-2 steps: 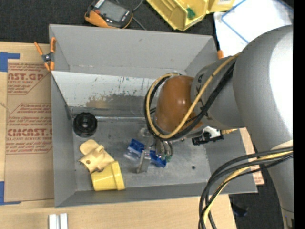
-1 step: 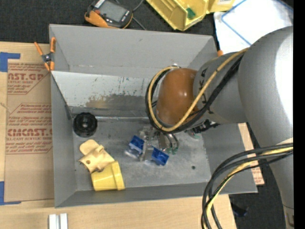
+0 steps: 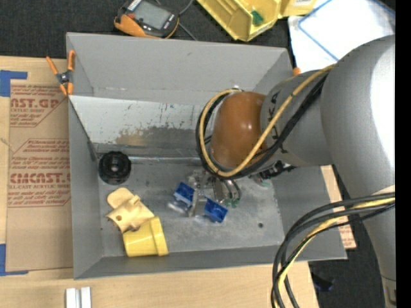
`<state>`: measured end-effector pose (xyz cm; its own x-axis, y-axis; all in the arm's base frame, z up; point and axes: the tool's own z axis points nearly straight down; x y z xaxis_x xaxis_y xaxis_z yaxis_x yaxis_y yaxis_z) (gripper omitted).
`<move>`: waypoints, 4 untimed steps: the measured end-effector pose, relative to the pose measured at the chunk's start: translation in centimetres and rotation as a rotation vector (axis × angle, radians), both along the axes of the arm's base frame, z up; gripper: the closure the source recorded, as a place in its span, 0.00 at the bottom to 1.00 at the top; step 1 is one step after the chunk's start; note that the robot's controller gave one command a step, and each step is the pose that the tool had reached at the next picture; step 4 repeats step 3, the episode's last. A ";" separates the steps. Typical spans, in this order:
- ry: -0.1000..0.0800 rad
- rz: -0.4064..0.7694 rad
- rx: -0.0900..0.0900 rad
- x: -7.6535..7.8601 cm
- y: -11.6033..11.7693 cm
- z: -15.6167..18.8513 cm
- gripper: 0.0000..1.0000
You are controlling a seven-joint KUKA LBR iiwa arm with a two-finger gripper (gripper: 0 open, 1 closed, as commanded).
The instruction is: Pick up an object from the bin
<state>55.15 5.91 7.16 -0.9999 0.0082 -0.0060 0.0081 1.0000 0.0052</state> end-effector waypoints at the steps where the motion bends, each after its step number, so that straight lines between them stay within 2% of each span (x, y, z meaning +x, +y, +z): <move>1: 0.010 0.000 -0.001 -0.3 0.0 3.5 1.00; 3: 0.000 0.000 0.000 0.0 0.0 8.9 1.00; 4: 0.000 0.000 0.000 0.0 0.0 8.9 1.00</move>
Offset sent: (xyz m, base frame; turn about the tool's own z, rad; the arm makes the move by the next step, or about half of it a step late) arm -0.0036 -0.0001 0.0227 -0.0002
